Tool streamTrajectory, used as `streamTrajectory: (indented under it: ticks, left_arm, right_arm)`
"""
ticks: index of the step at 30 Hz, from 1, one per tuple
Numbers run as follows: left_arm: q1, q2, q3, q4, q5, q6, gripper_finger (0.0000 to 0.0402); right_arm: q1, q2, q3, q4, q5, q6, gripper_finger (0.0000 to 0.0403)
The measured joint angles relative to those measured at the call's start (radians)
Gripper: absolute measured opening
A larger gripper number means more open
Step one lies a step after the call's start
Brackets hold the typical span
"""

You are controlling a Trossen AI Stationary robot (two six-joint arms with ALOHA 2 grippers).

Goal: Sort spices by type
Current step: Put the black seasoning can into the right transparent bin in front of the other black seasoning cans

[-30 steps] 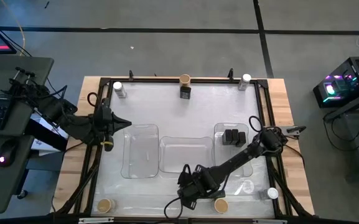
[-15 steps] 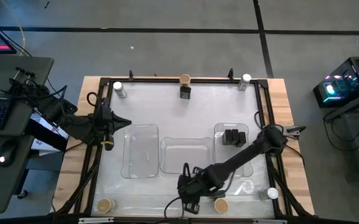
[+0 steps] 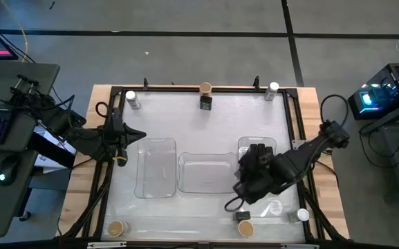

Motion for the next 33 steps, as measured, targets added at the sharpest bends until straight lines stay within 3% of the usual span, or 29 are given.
streamTrajectory:
  ticks: [5, 8, 13, 21, 33]
  left_arm:
    - [0.0, 0.009, 0.001, 0.0, 0.004, -0.008, 0.0]
    - [0.0, 0.015, 0.001, 0.0, 0.005, -0.008, 0.0]
    - [0.0, 0.02, 0.001, 0.0, -0.003, -0.008, 0.0]
    - [0.0, 0.02, 0.001, 0.001, -0.008, -0.017, 0.0]
    - [0.0, 0.02, 0.001, 0.001, -0.015, -0.024, 0.0]
  right_arm:
    - [0.024, -0.064, -0.285, -0.017, -0.164, 0.274, 0.0118]
    - [0.035, -0.12, -0.445, 0.04, -0.176, 0.437, 0.0118]
    - [-0.005, -0.186, -0.63, 0.124, -0.186, 0.538, 0.0118]
    - [-0.074, -0.228, -0.723, 0.167, -0.242, 0.512, 0.0118]
    - [-0.12, -0.225, -0.724, 0.108, -0.143, 0.567, 0.0118]
